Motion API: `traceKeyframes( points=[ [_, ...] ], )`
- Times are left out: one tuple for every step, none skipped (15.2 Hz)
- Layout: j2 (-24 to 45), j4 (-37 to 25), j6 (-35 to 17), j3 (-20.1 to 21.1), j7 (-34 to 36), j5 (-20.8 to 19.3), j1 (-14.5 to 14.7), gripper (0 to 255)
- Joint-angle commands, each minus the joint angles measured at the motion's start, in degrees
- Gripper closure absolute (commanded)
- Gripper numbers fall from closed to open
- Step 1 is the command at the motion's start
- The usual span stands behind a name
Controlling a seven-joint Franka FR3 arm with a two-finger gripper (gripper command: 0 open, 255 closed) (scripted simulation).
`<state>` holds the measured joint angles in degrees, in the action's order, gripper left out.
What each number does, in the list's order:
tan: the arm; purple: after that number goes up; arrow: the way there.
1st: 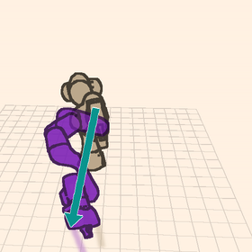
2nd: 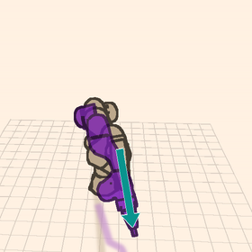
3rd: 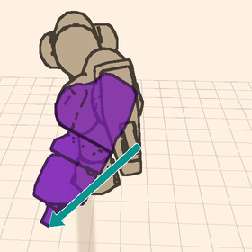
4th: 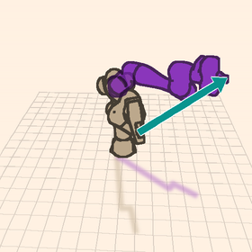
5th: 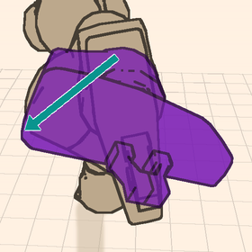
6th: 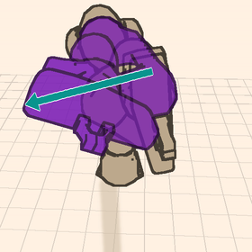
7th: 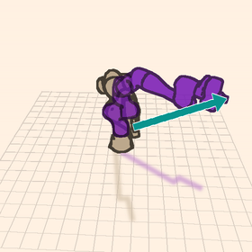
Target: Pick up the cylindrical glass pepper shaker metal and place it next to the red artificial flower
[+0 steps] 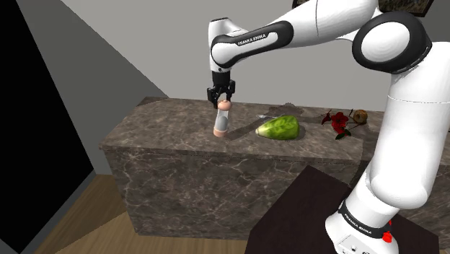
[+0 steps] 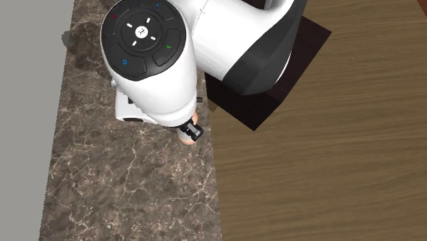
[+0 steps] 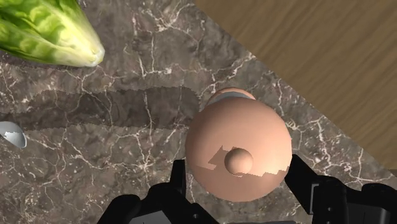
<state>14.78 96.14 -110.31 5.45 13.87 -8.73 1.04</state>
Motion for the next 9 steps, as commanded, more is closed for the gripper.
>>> traceKeyframes(
  points=[
    [-0.5, -1.0, 1.5, 0.0, -0.2, 0.1, 0.0, 255],
    [-0.6, -1.6, 2.2, 0.1, -0.3, 0.2, 0.0, 255],
    [-0.7, -2.3, 2.9, 0.1, -0.4, 0.2, 0.0, 255],
    [-0.8, -2.9, 3.7, 0.1, -0.5, 0.2, 0.1, 255],
    [-0.9, -3.5, 4.4, 0.1, -0.5, 0.3, 0.1, 255],
    [-0.9, -4.2, 5.1, 0.1, -0.6, 0.3, 0.1, 255],
    [-1.0, -4.9, 5.9, 0.1, -0.7, 0.4, 0.1, 255],
    [-1.0, -5.6, 6.6, 0.1, -0.8, 0.4, 0.1, 255],
    [-1.1, -6.3, 7.4, 0.1, -0.9, 0.4, 0.1, 255]
  ],
)
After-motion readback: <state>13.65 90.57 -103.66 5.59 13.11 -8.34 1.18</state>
